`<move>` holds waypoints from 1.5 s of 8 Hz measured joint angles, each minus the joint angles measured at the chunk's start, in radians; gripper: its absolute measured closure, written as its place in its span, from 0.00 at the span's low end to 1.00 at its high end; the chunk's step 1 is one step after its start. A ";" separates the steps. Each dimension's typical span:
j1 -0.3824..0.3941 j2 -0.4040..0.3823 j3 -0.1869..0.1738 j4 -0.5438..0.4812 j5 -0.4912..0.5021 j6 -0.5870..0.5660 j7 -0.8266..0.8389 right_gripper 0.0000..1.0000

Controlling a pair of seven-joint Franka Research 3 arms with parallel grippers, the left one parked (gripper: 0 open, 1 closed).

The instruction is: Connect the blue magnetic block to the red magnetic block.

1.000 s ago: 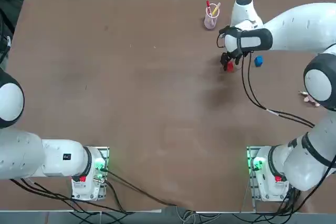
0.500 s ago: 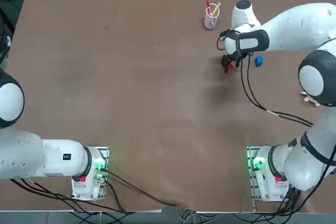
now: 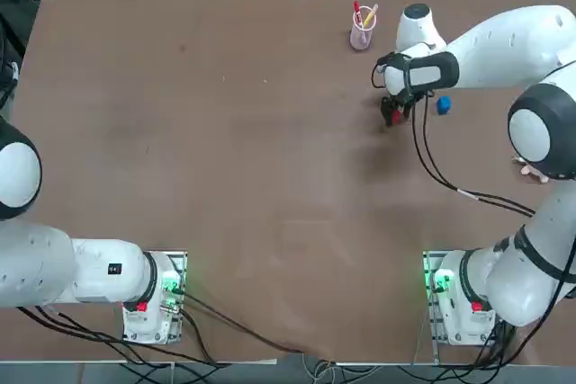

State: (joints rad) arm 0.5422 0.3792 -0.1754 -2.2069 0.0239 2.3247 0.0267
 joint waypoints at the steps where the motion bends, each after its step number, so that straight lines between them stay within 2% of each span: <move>1: 0.000 0.004 0.000 0.000 0.000 0.003 0.002 0.42; 3: 0.000 0.006 0.000 0.001 0.003 0.004 0.004 0.53; 6: -0.005 -0.007 -0.004 0.013 0.041 -0.018 0.034 0.53; 9: -0.078 -0.062 -0.011 0.054 0.053 -0.091 0.259 0.53; 12: -0.163 -0.087 -0.013 0.061 0.204 -0.104 0.511 0.53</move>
State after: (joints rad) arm 0.3793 0.2925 -0.1883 -2.1462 0.2276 2.2203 0.5374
